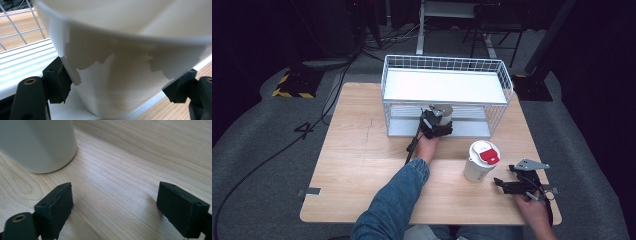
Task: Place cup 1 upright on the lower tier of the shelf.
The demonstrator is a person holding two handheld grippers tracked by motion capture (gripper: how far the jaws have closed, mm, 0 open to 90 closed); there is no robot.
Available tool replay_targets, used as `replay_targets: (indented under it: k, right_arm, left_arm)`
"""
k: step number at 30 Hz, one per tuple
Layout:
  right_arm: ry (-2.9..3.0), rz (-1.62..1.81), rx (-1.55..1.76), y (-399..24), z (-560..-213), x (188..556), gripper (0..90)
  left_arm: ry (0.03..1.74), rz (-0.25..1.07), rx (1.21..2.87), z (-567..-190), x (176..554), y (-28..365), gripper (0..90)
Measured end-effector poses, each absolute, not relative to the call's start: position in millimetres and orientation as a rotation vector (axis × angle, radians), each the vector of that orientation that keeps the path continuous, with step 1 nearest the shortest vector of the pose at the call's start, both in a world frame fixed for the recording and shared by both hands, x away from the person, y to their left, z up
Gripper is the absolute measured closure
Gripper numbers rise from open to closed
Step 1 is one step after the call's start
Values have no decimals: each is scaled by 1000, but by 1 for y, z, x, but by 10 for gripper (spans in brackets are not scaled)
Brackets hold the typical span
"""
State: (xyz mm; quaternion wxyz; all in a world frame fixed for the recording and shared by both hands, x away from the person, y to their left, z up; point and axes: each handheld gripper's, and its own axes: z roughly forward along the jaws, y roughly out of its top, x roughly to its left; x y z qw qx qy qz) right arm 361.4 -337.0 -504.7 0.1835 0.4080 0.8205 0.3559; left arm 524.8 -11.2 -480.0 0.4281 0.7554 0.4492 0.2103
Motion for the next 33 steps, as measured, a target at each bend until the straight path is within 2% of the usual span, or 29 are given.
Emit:
replay_targets:
  k: [11, 16, 19, 33]
  right_arm:
    - [2314, 1004, 1150, -337, -505, 361, 140]
    - [2314, 1004, 1150, -337, -505, 361, 140]
    - [2314, 1004, 1151, -337, -505, 361, 140]
    - [2311, 1001, 1157, -336, -505, 362, 137]
  left_arm:
    - [1127, 530, 1896, -481, 525, -12, 194]
    - [1140, 515, 1877, -479, 524, -13, 137]
    - [1130, 508, 1883, -476, 522, -13, 58]
    - [1105, 483, 1861, -462, 496, 4, 46]
